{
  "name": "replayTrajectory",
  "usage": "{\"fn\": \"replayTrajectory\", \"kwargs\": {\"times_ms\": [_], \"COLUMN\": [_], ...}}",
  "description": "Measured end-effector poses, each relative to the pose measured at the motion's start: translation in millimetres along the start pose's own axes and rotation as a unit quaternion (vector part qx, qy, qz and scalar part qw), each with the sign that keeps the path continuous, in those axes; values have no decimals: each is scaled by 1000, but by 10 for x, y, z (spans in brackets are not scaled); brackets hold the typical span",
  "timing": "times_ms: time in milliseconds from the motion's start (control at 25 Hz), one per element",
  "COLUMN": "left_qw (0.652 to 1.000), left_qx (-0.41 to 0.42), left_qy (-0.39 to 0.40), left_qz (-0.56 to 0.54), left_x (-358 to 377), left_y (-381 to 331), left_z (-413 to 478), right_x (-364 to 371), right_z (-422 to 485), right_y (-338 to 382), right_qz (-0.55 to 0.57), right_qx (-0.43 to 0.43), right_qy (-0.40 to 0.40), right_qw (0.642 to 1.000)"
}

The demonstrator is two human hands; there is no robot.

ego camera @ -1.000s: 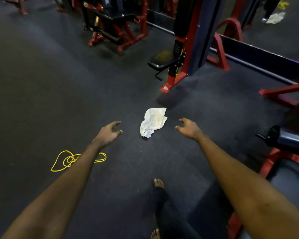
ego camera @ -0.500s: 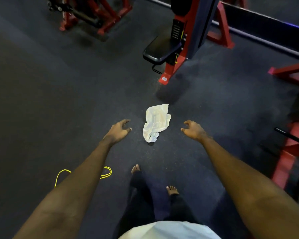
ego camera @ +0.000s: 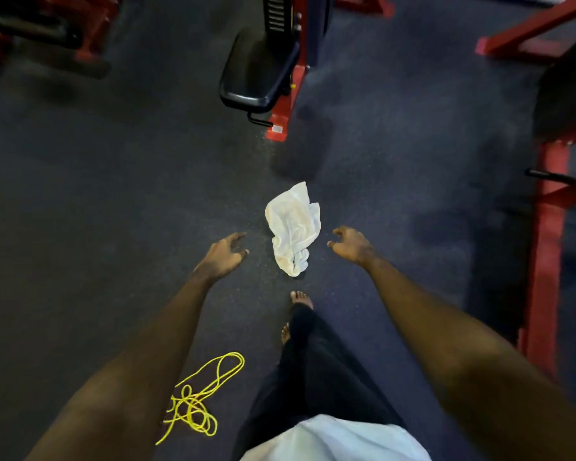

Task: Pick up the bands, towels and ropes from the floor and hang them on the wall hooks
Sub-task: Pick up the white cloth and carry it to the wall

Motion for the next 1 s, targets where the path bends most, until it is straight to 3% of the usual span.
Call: {"fn": "replayTrajectory", "kwargs": {"times_ms": [400,600,840,1000], "left_qw": [985,969,956,952], "left_qx": [-17,25,80,103], "left_qy": [135,200,203,210], "left_qz": [105,144,198,197], "left_x": [136,910,1908,2339], "left_y": [397,873,1797,2224], "left_z": [1785,3064,4464,5000], "right_x": [1206,2254,3662,4242], "right_z": [1097,2128,3747,4368], "right_y": [-288,-775,-1536,-1968], "right_qz": [166,199,206,202], "right_qx": [177,231,246,261], "right_qy": [6,-33,-45,-77], "right_qw": [970,952,946,941]}}
Point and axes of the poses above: each hand's wrist, its own z-axis towards the middle knuckle, its own x-axis out of the palm, y = z × x, the point moved 2 cm from there along z, towards the middle knuckle, and after that the axes turned 5 degrees about z, right-handed, at the moved point
